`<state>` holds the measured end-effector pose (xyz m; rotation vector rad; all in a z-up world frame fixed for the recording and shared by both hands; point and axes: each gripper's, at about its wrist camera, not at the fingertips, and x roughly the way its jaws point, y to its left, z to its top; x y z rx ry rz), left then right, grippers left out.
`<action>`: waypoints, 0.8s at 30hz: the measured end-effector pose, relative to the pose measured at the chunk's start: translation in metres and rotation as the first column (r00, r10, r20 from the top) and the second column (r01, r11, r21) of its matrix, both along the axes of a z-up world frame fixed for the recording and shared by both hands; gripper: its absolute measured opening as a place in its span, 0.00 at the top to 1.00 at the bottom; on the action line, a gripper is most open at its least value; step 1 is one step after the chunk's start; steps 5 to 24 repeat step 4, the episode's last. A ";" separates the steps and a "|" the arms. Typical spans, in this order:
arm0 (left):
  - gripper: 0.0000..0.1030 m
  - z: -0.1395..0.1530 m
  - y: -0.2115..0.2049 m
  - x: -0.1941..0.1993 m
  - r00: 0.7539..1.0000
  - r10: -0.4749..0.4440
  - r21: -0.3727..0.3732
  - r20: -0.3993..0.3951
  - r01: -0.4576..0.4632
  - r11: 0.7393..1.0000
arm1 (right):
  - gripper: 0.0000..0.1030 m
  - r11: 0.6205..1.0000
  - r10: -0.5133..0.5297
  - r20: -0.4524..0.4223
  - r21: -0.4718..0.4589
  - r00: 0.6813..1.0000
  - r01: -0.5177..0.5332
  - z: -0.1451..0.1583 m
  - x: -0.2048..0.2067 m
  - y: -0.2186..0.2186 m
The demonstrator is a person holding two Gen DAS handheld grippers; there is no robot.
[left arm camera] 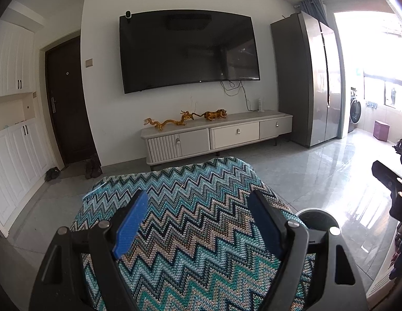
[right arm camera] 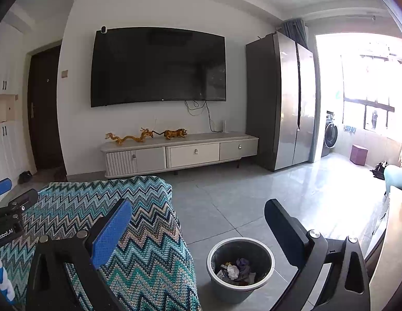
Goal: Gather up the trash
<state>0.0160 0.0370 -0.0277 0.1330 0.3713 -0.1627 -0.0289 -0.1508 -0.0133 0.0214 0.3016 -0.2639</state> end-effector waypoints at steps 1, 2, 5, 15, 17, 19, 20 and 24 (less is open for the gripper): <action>0.23 0.000 0.001 0.000 1.000 0.000 -0.002 -0.002 0.000 1.000 | 0.00 1.000 0.000 0.000 -0.001 1.000 0.000 0.000 -0.001 0.000; 0.23 0.000 0.002 0.000 1.000 0.001 -0.004 -0.004 -0.001 1.000 | 0.00 1.000 0.000 0.001 -0.002 1.000 0.000 0.000 -0.001 0.001; 0.23 0.001 0.003 -0.001 1.000 0.002 -0.009 -0.007 -0.002 1.000 | 0.00 1.000 -0.001 0.001 -0.006 1.000 0.001 0.001 -0.002 0.002; 0.23 0.001 0.003 -0.001 1.000 0.002 -0.009 -0.007 -0.002 1.000 | 0.00 1.000 -0.001 0.001 -0.006 1.000 0.001 0.001 -0.002 0.002; 0.23 0.001 0.003 -0.001 1.000 0.002 -0.009 -0.007 -0.002 1.000 | 0.00 1.000 -0.001 0.001 -0.006 1.000 0.001 0.001 -0.002 0.002; 0.23 0.001 0.003 -0.001 1.000 0.002 -0.009 -0.007 -0.002 1.000 | 0.00 1.000 -0.001 0.001 -0.006 1.000 0.001 0.001 -0.002 0.002; 0.23 0.001 0.003 -0.001 1.000 0.002 -0.009 -0.007 -0.002 1.000 | 0.00 1.000 -0.001 0.001 -0.006 1.000 0.001 0.001 -0.002 0.002; 0.23 0.001 0.003 -0.001 1.000 0.002 -0.009 -0.007 -0.002 1.000 | 0.00 1.000 -0.001 0.001 -0.006 1.000 0.001 0.001 -0.002 0.002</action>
